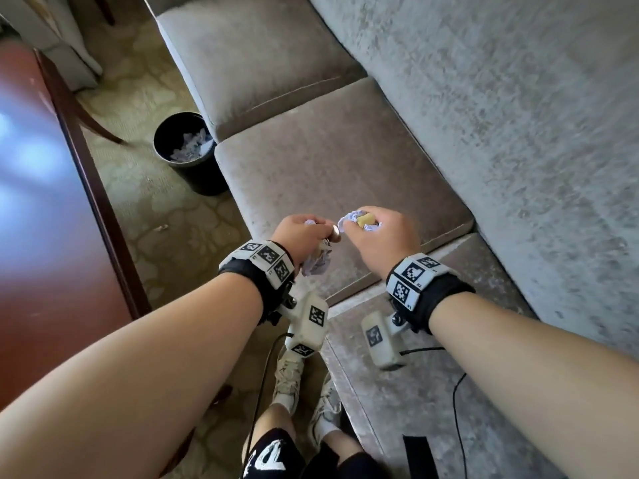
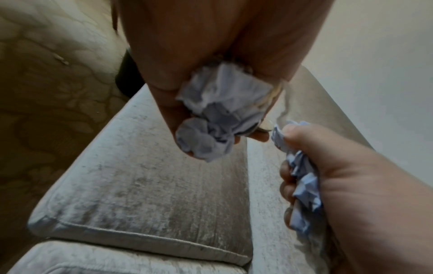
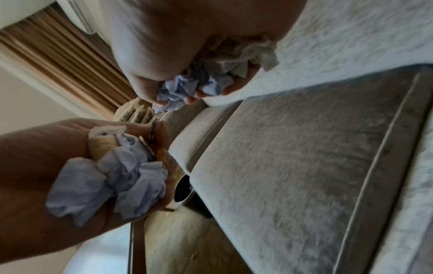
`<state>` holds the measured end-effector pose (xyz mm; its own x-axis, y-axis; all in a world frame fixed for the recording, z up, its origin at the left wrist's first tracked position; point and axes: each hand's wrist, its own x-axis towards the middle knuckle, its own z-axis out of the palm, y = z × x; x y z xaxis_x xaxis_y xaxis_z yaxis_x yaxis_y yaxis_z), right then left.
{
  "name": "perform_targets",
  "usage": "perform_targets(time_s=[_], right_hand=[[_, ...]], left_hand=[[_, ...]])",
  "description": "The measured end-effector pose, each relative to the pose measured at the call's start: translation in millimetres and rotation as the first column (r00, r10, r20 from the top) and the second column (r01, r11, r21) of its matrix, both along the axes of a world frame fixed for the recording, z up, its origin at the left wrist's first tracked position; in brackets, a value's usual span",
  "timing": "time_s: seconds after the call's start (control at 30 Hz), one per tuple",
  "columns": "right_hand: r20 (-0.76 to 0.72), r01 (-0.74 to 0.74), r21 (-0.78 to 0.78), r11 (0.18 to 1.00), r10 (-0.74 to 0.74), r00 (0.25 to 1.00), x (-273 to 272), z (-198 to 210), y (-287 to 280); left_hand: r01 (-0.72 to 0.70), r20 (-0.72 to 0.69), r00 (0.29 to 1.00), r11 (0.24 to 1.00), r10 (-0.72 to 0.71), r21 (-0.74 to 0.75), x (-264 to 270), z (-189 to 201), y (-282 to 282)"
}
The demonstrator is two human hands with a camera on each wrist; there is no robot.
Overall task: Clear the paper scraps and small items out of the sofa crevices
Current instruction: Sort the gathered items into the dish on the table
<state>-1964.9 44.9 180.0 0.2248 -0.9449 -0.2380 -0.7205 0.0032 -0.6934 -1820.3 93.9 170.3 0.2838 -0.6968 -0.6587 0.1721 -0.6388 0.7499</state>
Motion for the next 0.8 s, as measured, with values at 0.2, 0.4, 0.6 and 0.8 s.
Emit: perform_targets(time_s=[0.2, 0.4, 0.6, 0.8], right_hand=[[0.014, -0.170, 0.055, 0.984, 0.169, 0.985, 59, -3, 26], [0.036, -0.413, 0.092, 0.906, 0.411, 0.911, 162, 1, 77], [0.064, -0.611, 0.137, 0.779, 0.609, 0.791, 266, -1, 159], [0.094, -0.738, 0.215, 0.639, 0.739, 0.667, 343, -35, 250]], left_hand=[[-0.167, 0.010, 0.986, 0.986, 0.167, 0.010, 47, 2, 58], [-0.387, 0.106, 0.917, 0.922, 0.385, 0.000, 121, 8, 143], [-0.597, 0.139, 0.796, 0.801, 0.589, 0.029, 205, 5, 258], [-0.776, 0.213, 0.629, 0.621, 0.747, 0.113, 256, -21, 369]])
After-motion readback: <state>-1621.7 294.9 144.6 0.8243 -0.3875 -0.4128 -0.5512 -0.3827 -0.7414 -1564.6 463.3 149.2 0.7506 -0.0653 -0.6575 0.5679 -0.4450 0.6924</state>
